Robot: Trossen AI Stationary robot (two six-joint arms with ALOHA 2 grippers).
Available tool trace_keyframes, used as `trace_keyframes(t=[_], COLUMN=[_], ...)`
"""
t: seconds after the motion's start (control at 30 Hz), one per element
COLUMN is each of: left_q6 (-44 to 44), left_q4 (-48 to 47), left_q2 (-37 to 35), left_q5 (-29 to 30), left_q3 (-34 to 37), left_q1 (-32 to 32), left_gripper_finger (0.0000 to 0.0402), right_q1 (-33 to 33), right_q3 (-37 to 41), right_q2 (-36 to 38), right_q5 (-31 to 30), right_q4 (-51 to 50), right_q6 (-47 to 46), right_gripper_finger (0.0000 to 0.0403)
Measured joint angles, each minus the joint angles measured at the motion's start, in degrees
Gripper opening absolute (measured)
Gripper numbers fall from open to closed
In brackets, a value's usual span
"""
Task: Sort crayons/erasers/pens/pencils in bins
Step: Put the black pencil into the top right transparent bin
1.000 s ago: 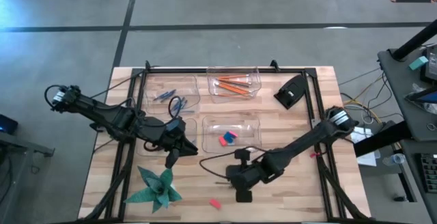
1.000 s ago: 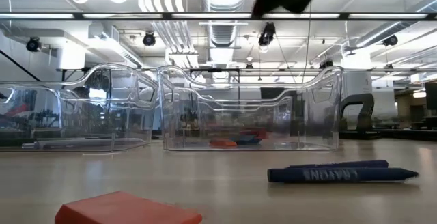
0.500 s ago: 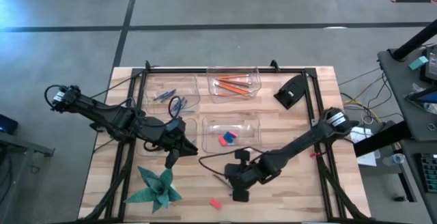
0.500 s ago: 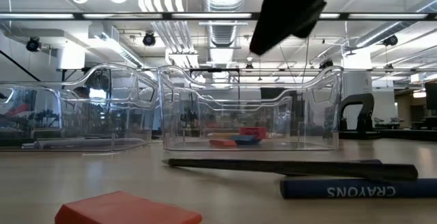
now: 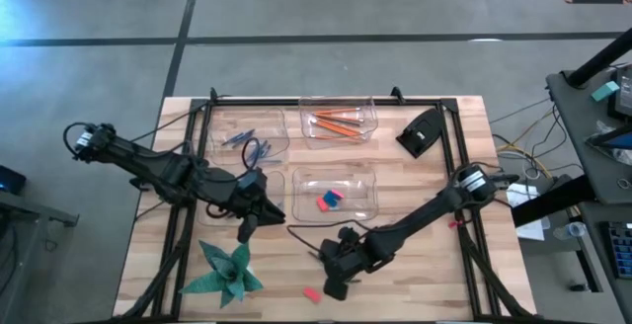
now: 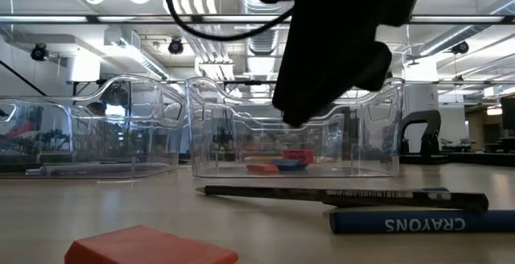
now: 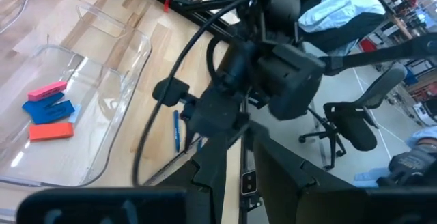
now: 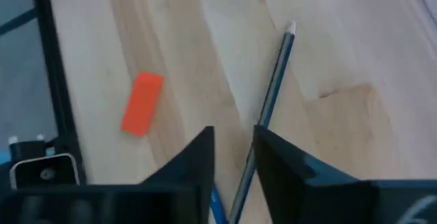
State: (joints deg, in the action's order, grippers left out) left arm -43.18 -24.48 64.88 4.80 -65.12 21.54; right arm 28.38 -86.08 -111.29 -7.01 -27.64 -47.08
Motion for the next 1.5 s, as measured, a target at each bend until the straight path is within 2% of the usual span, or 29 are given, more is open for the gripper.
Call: trace_keyframes(t=[0.23,0.43,0.63,0.93,1.23,1.5], left_q6=[-1.0,-1.6,-1.6,-1.5,-1.5,-1.5], left_q4=[0.4,0.5,1.6,1.6,1.6,1.5], left_q2=[-0.5,-0.5,-0.5,-0.4,-0.4,-0.4], left_q5=[0.0,0.0,0.0,0.0,0.0,0.0], left_q3=[0.0,0.0,0.0,0.0,0.0,0.0], left_q1=[0.0,0.0,0.0,0.0,0.0,0.0], left_gripper_finger=[0.0061,0.0061,0.0061,0.0061,0.0061,0.0061], right_q1=[-0.9,-1.4,-1.5,-1.5,-1.6,-1.4], right_q3=[-0.4,-2.0,-5.2,-6.4,-6.1,-6.1], right_q2=[-3.9,-7.2,-9.4,-11.3,-8.3,-1.9], right_q5=[-0.3,-0.5,-0.7,-1.2,0.0,0.0], right_q4=[-0.1,-1.5,-6.2,-9.2,-9.4,-8.7], right_q6=[-6.4,-7.1,-6.1,-4.3,-1.9,0.6], right_gripper_finger=[0.0162,0.0174,0.0144,0.0021,0.0014,0.0013])
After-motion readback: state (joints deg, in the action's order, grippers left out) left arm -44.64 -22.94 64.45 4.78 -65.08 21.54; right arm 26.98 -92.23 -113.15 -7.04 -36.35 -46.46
